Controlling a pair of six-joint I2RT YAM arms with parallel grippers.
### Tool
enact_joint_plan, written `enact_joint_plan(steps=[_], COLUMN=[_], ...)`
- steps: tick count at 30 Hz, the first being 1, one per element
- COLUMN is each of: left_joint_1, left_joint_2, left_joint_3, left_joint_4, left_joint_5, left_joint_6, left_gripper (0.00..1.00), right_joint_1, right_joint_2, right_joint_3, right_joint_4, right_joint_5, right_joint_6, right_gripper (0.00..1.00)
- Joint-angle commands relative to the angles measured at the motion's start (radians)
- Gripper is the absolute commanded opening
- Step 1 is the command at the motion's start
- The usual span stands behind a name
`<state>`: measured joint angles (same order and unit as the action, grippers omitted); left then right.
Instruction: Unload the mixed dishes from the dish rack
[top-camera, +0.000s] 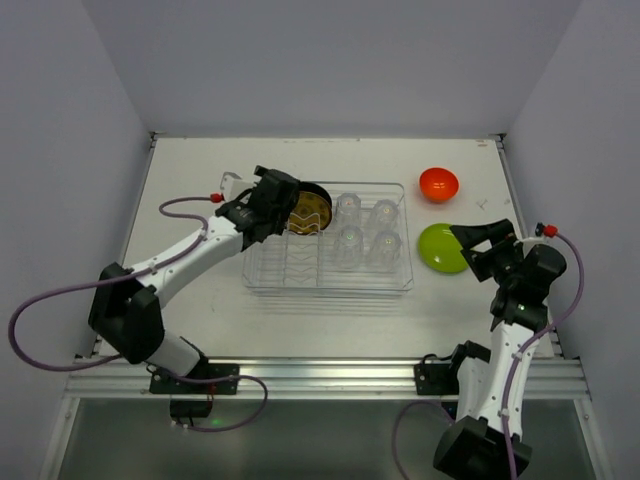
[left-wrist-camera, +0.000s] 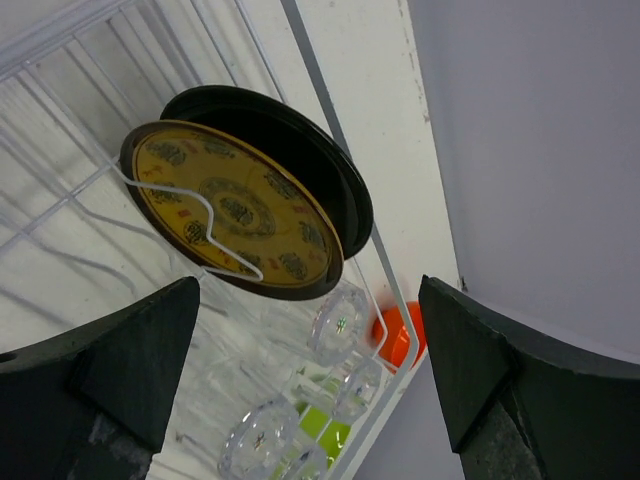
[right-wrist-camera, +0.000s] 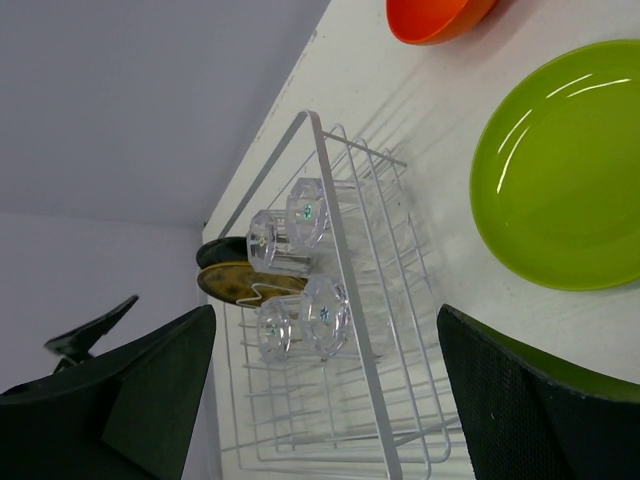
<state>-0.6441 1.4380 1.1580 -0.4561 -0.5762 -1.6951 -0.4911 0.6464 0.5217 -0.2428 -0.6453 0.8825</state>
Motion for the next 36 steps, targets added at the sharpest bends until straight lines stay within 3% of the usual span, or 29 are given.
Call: enact_joint_plan(steps=[1, 9, 13, 16, 17, 25, 36], left_joint_1=[0.05, 0.063, 0.064, 0.064, 0.064, 0.064, 0.063], left_joint_2=[0.116, 0.211, 0.254, 0.272, 0.275, 0.309, 0.337], left_joint_3=[0.1, 0.166, 0.169, 0.169, 0.172, 0.174, 0.201], left_joint_4=[0.03, 0.073, 0.065, 0.054, 0.048, 0.054, -0.022], left_joint_5=[0.074, 0.116, 0.131, 0.139, 0.141, 0.133, 0.144], left_joint_6=[-0.084, -0.127, -0.165, -0.189, -0.196, -0.224, -0.296], left_gripper=[0.94, 0.75, 0.73, 0.64, 0.55, 0.38, 0.42], right_joint_1=[-0.003, -0.003, -0.003, -0.003, -0.003, -0.003, -0.003], right_joint_2=[-0.031, -0.057, -0.065, -0.071, -0.071, -0.057, -0.083], right_joint_3=[-0.022, 0.004, 0.006, 0.014, 0.015, 0.02, 0.009], right_joint_4=[0.013, -0.015, -0.013, -0.016, -0.016, -0.003, 0.002], right_joint_5=[-0.062, -0.033, -0.024, -0.011, -0.011, -0.025, -0.007], right_joint_6=[0.029, 0.006, 0.012, 0.012, 0.012, 0.019, 0.019], right_gripper=[0.92, 0.92, 0.92, 0.91, 0.91, 0.91, 0.91])
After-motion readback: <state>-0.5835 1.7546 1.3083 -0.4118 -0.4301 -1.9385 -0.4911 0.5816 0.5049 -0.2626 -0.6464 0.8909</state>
